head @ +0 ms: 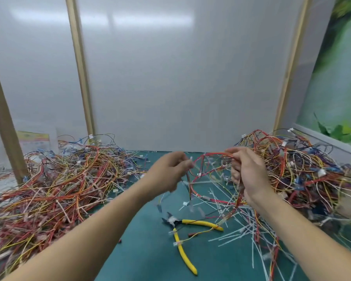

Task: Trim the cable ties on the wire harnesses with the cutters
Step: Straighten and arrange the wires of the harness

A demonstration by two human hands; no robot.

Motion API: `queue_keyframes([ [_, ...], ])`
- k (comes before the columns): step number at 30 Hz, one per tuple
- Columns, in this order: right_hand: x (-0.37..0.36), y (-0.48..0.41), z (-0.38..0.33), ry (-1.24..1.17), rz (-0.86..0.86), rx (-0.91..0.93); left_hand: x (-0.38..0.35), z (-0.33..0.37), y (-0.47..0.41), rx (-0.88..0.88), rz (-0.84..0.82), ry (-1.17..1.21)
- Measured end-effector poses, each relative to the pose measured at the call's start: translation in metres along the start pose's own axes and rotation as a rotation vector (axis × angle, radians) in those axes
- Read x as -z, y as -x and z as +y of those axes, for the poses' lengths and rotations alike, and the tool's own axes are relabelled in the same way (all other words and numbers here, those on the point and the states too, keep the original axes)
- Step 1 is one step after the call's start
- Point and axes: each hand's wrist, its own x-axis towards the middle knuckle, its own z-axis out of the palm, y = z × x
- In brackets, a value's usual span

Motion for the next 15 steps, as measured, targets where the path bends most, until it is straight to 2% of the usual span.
queue_keyframes([
  [3, -0.010, 0.000, -0.012, -0.162, -0.041, -0.007, -0.018, 0.028, -0.003, -0.082, 0.057, 0.045],
  [6, -0.010, -0.002, -0.020, -0.244, -0.103, -0.033, -0.010, 0.033, -0.007, -0.130, 0.033, -0.213],
  [7, -0.009, -0.002, -0.020, -0.229, -0.111, -0.032, -0.005, 0.027, -0.007, -0.087, 0.009, -0.306],
  [10, -0.008, 0.001, -0.012, -0.053, -0.079, -0.065, 0.009, -0.007, 0.003, 0.163, 0.008, -0.363],
  [12, -0.009, 0.002, -0.002, 0.043, -0.053, -0.107, 0.010, -0.033, 0.011, 0.246, 0.165, -0.458],
  [14, -0.014, 0.000, 0.005, 0.041, -0.051, -0.121, 0.003, -0.051, 0.020, 0.132, 0.366, -0.478],
  [15, -0.021, -0.002, 0.007, 0.009, -0.065, -0.119, -0.003, -0.054, 0.024, 0.021, 0.393, -0.428],
])
